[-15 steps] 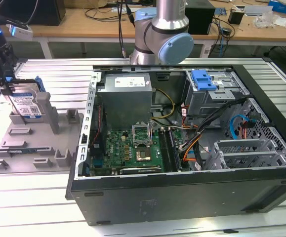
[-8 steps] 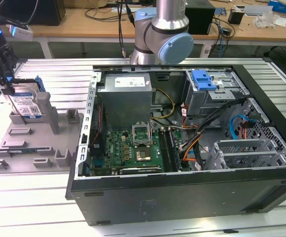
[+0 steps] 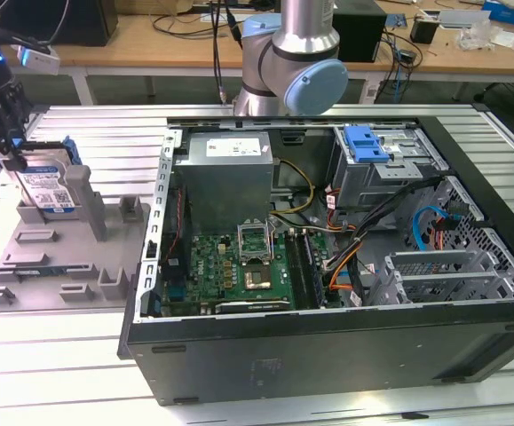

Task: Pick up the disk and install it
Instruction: 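Pick up the disk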

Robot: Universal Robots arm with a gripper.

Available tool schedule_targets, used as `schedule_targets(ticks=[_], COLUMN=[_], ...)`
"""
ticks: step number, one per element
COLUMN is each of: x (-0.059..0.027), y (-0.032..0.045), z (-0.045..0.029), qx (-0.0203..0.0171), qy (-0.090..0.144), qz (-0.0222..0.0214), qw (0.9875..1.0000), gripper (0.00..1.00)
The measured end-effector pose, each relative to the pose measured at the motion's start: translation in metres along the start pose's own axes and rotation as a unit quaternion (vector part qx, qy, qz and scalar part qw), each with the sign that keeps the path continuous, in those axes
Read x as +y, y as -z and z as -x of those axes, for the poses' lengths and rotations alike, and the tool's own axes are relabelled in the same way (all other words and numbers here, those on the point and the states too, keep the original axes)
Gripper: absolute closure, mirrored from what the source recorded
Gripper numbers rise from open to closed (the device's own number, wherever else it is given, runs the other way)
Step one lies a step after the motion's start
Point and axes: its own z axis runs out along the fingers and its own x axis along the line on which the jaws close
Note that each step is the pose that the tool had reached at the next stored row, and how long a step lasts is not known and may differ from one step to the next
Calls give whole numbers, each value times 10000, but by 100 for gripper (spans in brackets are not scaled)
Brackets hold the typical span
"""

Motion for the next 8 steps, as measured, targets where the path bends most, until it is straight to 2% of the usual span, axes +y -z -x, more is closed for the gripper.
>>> schedule_targets(ticks=[8], x=[0], y=[-13], z=[1], qx=[0], qy=[0], qz=[1], qw=[10000], gripper=[63])
